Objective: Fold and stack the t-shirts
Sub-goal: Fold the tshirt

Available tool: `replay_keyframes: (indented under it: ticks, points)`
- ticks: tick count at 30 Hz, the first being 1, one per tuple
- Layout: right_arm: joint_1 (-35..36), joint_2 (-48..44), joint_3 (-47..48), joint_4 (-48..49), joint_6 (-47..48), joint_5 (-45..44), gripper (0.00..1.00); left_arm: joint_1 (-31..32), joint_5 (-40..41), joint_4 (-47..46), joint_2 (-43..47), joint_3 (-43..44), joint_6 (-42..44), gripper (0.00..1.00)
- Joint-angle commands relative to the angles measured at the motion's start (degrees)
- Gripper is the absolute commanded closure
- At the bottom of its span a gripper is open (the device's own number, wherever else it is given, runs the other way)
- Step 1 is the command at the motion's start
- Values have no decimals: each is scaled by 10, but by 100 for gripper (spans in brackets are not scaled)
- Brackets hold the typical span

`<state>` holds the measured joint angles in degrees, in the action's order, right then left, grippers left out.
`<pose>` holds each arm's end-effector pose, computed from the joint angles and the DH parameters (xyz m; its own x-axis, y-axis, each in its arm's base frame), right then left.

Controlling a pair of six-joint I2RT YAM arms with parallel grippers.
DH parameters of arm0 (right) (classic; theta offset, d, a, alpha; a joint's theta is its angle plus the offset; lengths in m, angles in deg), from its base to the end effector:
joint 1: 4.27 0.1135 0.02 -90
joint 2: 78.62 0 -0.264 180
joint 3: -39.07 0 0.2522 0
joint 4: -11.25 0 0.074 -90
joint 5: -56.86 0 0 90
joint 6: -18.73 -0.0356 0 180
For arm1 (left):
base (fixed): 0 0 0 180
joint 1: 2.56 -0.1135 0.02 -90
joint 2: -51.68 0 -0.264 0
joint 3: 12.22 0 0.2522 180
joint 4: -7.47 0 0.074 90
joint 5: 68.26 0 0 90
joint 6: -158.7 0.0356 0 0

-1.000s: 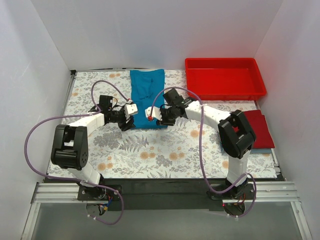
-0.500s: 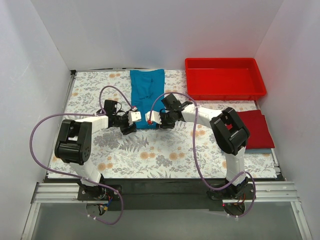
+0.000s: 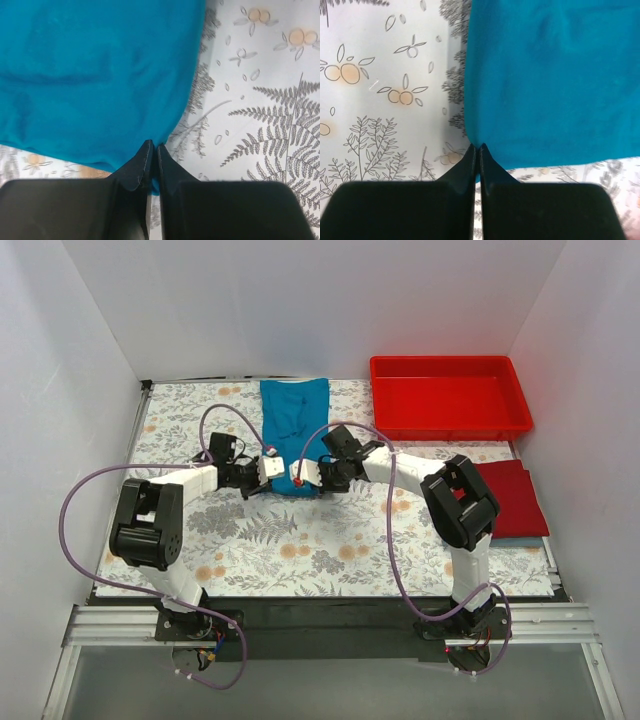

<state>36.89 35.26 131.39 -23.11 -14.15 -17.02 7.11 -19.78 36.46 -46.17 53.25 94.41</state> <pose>0.3113 0.2852 0.1726 0.2908 -0.8174 -0.4973 -0.9305 -0.1207 -0.3457 0.3088 -0.0766 0.1516 -0.5892 0.4299 -0.6841 0.7708 0.5530 -0.3164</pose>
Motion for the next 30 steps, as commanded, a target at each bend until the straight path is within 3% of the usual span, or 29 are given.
replay_keyframes:
  ticks: [1, 10, 15, 22, 26, 30]
  points:
    - [-9, -59, 64, -34, -4, -2, 99, -2, -22, 56, 42, 87, -34, 100]
    - [-14, -86, 118, -93, 20, -2, 99, -3, -28, 129, 82, 129, -27, 100]
    - [11, -144, 49, -111, 27, 1, 99, 14, -44, 207, 150, 98, 5, 100]
    - [83, -285, -20, -188, -9, 22, 99, 45, -82, 392, 294, 77, 29, 100]
    - [88, -292, 29, -225, -20, 23, 99, 47, -68, 403, 355, 84, 20, 100]
    - [75, -264, 52, -242, 2, 27, 99, 46, -39, 401, 330, 110, 0, 100]
